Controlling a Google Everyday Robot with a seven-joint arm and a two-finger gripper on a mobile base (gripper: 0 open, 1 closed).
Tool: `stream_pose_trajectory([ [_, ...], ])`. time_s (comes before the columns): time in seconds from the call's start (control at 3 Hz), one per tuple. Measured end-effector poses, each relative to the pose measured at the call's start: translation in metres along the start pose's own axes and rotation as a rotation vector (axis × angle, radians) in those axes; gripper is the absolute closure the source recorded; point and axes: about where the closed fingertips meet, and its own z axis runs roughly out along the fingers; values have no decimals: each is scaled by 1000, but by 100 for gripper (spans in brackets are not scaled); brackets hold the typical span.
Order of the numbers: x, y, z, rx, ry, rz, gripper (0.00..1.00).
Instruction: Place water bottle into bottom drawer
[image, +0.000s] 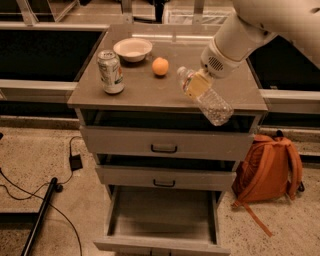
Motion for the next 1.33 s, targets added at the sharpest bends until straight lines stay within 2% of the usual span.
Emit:
stream_pose_trajectory([
  [0.33, 30, 41, -7, 3, 63, -223, 100],
  [0.67, 41, 73, 8, -114, 114, -430, 100],
  [1.0, 49, 77, 6, -138, 131, -512, 100],
  [1.33, 101, 105, 84, -255, 28, -534, 100],
])
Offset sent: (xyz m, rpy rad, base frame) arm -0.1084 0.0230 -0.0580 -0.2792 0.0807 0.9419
